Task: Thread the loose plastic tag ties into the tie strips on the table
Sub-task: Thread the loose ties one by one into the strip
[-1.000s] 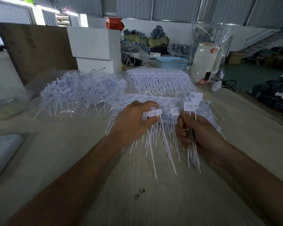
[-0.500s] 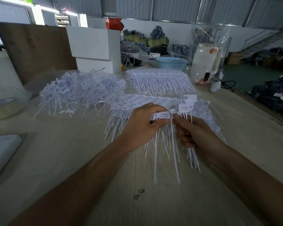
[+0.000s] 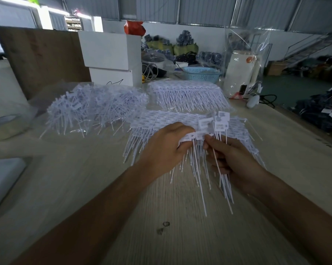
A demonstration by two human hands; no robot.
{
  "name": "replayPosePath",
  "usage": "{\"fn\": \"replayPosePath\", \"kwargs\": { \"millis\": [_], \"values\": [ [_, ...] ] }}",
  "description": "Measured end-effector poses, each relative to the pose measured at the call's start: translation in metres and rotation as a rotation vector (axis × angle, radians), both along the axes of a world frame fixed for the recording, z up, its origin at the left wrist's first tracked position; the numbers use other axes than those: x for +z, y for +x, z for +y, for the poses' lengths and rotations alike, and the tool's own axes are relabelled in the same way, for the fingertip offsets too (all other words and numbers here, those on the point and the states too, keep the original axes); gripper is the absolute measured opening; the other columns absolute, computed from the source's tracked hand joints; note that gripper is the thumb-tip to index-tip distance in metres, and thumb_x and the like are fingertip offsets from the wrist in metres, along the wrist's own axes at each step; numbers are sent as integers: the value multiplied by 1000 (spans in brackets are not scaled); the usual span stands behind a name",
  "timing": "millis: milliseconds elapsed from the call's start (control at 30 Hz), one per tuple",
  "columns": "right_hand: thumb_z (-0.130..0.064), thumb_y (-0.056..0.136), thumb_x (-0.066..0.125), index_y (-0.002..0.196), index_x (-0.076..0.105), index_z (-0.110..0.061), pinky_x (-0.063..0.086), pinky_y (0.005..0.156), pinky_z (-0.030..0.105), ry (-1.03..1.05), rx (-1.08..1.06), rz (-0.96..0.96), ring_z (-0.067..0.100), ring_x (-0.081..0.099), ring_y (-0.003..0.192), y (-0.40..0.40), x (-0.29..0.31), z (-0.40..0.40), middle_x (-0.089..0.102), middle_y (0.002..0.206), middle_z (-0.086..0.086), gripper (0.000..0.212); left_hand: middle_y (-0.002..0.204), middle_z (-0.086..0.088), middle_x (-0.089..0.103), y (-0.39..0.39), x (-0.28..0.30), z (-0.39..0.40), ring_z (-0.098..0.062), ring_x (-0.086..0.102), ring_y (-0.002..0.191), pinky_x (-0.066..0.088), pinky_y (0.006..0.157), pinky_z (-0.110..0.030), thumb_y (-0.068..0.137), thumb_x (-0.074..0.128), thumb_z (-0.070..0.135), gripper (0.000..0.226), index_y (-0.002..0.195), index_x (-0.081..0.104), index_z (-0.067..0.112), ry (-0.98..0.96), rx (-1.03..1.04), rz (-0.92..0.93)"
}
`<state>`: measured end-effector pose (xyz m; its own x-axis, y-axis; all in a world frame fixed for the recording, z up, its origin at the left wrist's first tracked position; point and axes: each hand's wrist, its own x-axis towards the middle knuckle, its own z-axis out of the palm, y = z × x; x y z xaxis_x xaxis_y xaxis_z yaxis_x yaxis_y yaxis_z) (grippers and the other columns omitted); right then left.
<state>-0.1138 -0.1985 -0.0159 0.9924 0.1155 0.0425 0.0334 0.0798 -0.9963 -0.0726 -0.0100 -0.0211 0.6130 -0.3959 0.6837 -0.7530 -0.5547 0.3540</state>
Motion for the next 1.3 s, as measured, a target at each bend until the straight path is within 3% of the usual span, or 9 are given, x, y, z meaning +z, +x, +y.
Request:
{"fn": "replayPosePath", "kwargs": {
  "millis": [200,300,400,567,767,933,1033,1167,1300],
  "values": [
    [-30,96,62,84,70,-6,18,42,22,-63,-60,-84,12,23,43,0,0,-2,27,50,-6,28,100,-7,74,-4,0,1,-25,67,84,51,70,-34,91,70,19,31,121,71,14,23,40,-64],
    [-30,94,64,84,70,-4,18,43,22,-49,-61,-119,13,22,43,0,-1,-3,27,50,-5,29,87,-5,74,-2,2,2,-22,65,76,52,68,-35,96,62,25,23,112,74,14,40,13,-33],
    [-32,91,66,83,69,-3,21,43,20,-51,-54,-136,12,23,43,1,-1,-5,27,49,-6,31,76,-6,70,-2,2,2,-20,63,67,50,64,-40,100,45,37,41,100,73,8,41,-23,-10],
    [-33,90,66,80,69,-5,19,45,23,-50,-38,-160,13,24,43,3,-2,-8,29,50,-4,31,69,-3,71,-2,1,-1,-11,61,56,47,55,-31,98,59,24,23,92,77,11,-83,-106,66],
    [-37,85,69,78,68,-5,16,47,29,-29,-27,-179,14,26,43,4,0,-10,32,52,-1,33,66,4,72,-1,2,-6,-9,64,53,46,56,-16,98,61,22,26,75,74,17,-221,-137,296],
    [-37,89,67,82,67,-5,23,44,24,-13,-23,-196,14,28,45,1,0,-8,35,52,-1,32,68,-8,72,-5,8,-5,-19,63,52,48,50,-25,103,53,24,33,84,72,5,-442,-307,528],
    [-37,90,64,79,66,-8,24,43,22,-24,-52,-177,12,27,44,0,-1,-2,33,52,-1,32,69,-8,72,-5,7,-5,-21,62,54,47,50,-26,102,56,21,30,80,71,6,-422,-281,520],
    [-30,96,62,80,67,-5,21,43,24,-62,-96,-155,14,27,44,0,0,0,34,52,1,30,76,-1,73,-3,6,-2,-15,66,61,51,53,-27,95,68,19,10,100,72,12,-410,-232,524],
    [-31,97,61,82,68,-6,24,43,23,-69,-121,-137,11,30,41,1,0,-1,36,49,-4,30,85,-3,73,-2,5,-2,-18,69,74,57,68,-41,86,75,9,19,103,70,16,-350,-172,397]
  ]
}}
